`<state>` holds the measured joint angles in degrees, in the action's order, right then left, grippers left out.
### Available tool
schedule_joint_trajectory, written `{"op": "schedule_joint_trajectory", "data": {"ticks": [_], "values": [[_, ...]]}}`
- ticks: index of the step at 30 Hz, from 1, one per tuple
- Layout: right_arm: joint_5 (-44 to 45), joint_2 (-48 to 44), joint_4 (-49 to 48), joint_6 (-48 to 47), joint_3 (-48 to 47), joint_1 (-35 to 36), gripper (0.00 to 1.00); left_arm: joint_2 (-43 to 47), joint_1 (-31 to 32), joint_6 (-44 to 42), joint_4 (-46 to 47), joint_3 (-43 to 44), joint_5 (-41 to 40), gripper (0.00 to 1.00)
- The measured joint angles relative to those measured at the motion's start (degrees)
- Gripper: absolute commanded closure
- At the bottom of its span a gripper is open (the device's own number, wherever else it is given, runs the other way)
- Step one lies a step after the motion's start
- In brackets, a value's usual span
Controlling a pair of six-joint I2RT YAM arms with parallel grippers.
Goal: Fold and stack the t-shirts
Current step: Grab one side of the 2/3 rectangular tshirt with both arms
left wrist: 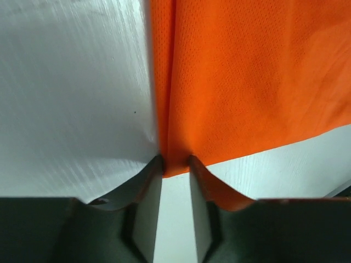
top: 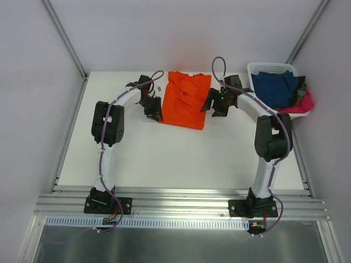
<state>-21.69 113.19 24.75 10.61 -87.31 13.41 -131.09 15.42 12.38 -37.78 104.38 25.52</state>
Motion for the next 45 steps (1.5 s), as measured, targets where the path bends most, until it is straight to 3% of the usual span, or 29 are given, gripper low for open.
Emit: {"op": "schedule_joint_trajectory", "data": {"ticks": [3, 6, 12, 26, 45], "values": [[0.0, 0.0, 0.15, -0.42, 0.0, -0.09, 0.27, 0.87, 0.15, 0.26, 0.24, -2.03, 0.63, 0.84], [-0.07, -0.09, 0.35, -0.44, 0.09, -0.39, 0.28, 2.8, 0.92, 0.04, 0.35, -5.09, 0.39, 1.0], [-0.81, -3.26, 0.39, -0.46, 4.2, -1.88, 0.29, 7.17, 2.27, -1.33, 0.07, -11.72, -0.44, 1.0], [-3.89, -11.85, 2.54, 1.01, 25.35, -1.11, 0.39, 12.74, 2.36, -2.14, -0.04, -17.25, -0.61, 1.0], [-6.27, -6.93, -3.15, 5.49, 20.15, 8.22, 0.42, 17.2, 2.36, -1.77, -0.2, -24.65, 0.02, 1.0]]}}
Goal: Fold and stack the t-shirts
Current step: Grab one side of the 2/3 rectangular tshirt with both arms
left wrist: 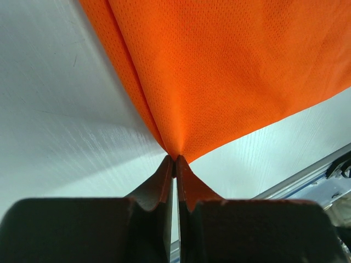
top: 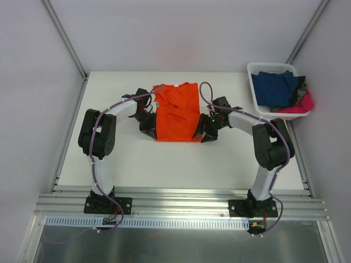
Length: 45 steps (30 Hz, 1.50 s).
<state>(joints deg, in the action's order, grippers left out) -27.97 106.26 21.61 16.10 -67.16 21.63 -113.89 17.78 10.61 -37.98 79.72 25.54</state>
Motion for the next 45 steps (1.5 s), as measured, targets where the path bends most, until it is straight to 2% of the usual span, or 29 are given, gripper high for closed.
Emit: {"op": "schedule_joint_trajectory", "data": {"ticks": [7, 16, 21, 23, 25, 34, 45], "values": [[0.02, 0.85, -0.28, 0.26, 0.31, 0.0, 0.43, 0.02, 0.0, 0.33, 0.02, 0.0, 0.02, 1.0], [-1.38, 4.22, -0.48, 0.85, -1.11, 0.0, 0.6, 0.04, 0.0, 0.35, 0.02, 0.0, 0.0, 1.0], [-2.01, 5.7, -0.94, 0.83, -2.05, 0.0, 0.78, 0.02, 0.0, 0.37, 0.02, 0.0, 0.0, 1.0], [-2.01, 5.95, -0.94, 0.68, -2.05, 0.0, 0.92, 0.02, 0.0, 0.35, 0.02, 0.0, 0.02, 1.0], [-1.97, 5.97, -0.83, 0.68, -2.05, 0.0, 0.98, 0.02, 0.0, 0.37, 0.02, 0.0, 0.02, 1.0], [-2.6, 3.1, 1.99, 0.13, -2.05, -0.7, 0.99, 2.05, 0.0, 0.35, -0.35, -1.05, 0.57, 1.0], [-4.04, -6.34, 4.63, -0.31, -2.05, -0.96, 0.99, 11.74, 0.22, 0.33, -1.14, -4.33, 1.55, 1.0]]}}
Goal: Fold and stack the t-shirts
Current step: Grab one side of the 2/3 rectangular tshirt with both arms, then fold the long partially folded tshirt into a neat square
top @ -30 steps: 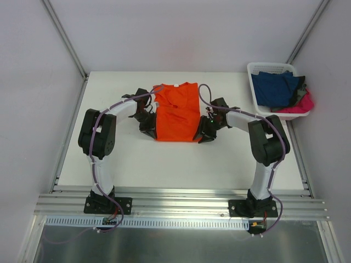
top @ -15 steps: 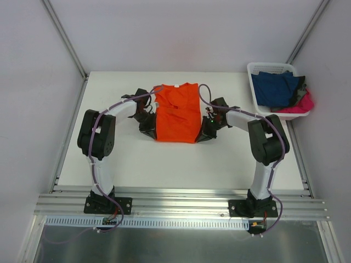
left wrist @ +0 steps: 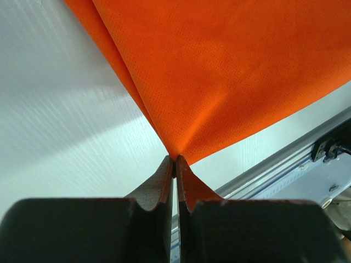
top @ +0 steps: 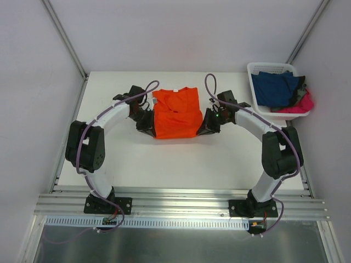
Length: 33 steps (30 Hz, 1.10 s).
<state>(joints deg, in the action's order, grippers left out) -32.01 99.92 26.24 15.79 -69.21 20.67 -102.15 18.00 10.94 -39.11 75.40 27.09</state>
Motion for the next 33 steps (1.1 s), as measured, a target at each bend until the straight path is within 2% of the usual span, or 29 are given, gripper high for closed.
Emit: {"op": "schedule_joint_trajectory", "data": {"ticks": [14, 21, 26, 33], "values": [[-0.24, -9.55, 2.56, -1.29, 1.53, 1.03, 0.99, 12.15, 0.83, 0.0, -0.96, -4.92, 0.92, 1.0], [-0.15, -9.44, 3.21, -1.79, -1.29, 1.36, 0.99, 13.27, 0.74, -0.02, -1.2, -4.55, 0.72, 1.0], [0.04, -6.16, 2.91, -2.58, -8.37, 1.36, 0.99, 12.28, 0.15, -0.04, -1.9, -0.76, -0.59, 1.0], [0.11, 1.11, 2.34, -3.21, -16.81, 1.29, 0.99, 5.33, -2.93, -0.07, -1.95, 9.03, -2.1, 1.0]]}}
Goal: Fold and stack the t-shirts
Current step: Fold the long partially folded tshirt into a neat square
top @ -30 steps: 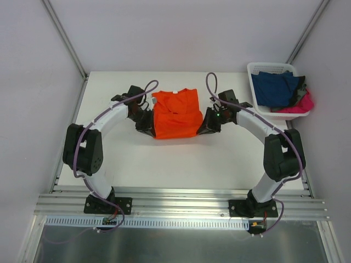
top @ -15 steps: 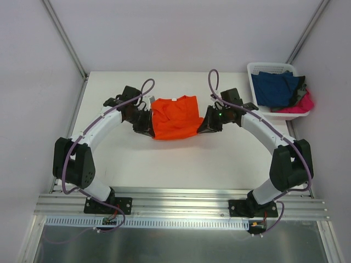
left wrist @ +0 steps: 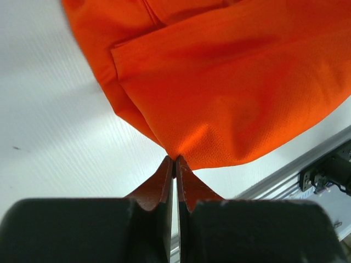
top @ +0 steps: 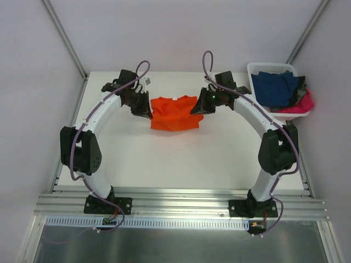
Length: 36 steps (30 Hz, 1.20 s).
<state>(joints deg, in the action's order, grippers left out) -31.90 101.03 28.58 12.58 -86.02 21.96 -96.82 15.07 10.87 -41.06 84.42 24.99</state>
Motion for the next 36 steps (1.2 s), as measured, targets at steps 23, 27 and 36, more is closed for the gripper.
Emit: {"op": "schedule_joint_trajectory", "data": {"ticks": [23, 27, 36], "values": [[0.48, 22.51, -3.54, 0.74, -19.78, -3.63, 1.0, -26.12, -0.92, -0.22, 3.76, 25.59, -10.99, 1.0], [1.07, 25.33, -4.57, 0.9, -23.67, -4.87, 0.99, -30.93, -0.85, -0.46, 5.97, 31.56, -13.94, 1.0], [2.05, 34.29, -7.41, 0.94, -32.98, -6.01, 1.0, -40.22, 0.13, -1.53, 10.93, 43.06, -20.48, 1.0]]}}
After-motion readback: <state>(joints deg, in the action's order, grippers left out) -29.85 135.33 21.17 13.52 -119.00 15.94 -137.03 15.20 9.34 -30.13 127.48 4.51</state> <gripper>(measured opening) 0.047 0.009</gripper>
